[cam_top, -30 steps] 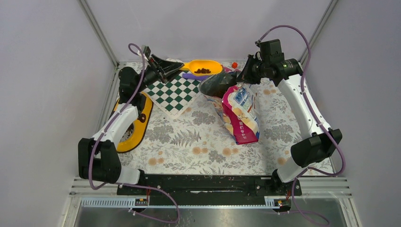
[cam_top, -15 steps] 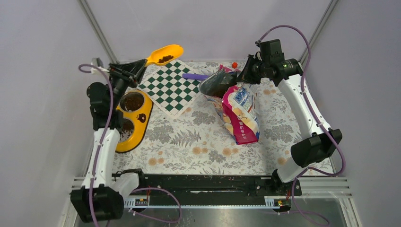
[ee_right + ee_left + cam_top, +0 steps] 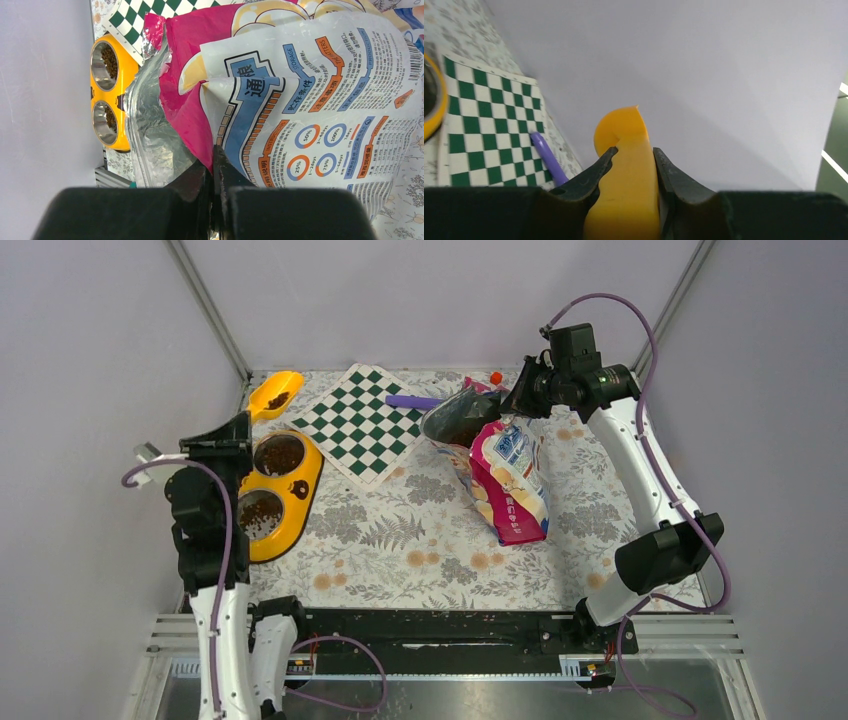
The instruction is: Serve the pet food
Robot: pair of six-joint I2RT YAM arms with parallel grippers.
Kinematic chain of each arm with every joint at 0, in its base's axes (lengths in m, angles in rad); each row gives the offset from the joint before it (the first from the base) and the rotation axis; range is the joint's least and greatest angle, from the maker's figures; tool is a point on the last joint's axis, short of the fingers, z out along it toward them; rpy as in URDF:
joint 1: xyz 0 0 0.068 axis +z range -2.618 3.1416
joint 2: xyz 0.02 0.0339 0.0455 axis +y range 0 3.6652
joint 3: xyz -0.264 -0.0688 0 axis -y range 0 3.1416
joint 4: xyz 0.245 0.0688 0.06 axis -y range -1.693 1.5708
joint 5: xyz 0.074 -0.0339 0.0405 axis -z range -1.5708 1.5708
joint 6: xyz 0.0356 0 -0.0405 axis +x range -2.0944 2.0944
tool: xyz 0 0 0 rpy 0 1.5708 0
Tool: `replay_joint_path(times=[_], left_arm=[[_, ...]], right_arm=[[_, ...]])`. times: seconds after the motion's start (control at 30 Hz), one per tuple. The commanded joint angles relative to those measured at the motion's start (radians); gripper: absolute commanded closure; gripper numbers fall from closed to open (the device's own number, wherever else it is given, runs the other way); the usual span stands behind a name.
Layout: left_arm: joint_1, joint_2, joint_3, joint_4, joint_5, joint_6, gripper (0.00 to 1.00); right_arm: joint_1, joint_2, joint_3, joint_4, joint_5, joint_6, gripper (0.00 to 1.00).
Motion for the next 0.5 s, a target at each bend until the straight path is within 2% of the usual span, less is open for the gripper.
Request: replay_joint_path(times=[0.0, 0.17, 0.47], left_arm=[[0.014, -0.073, -0.006, -0.154, -0.173, 0.053, 1.0], [0.014, -0.184, -0.013, -0.313, -0.28, 0.101, 1.0], [0.014, -0.376, 0.014, -0.593, -0.579, 0.148, 1.0]], right_arm=[[-0.007, -0.075, 0.019, 0.117, -0.068, 0.007, 1.0], [-0.006, -0.079, 0.005, 0.118, -0.074, 0.006, 1.0], [-0.034, -0.097, -0.03, 0.068, -0.071, -0.017, 1.0]])
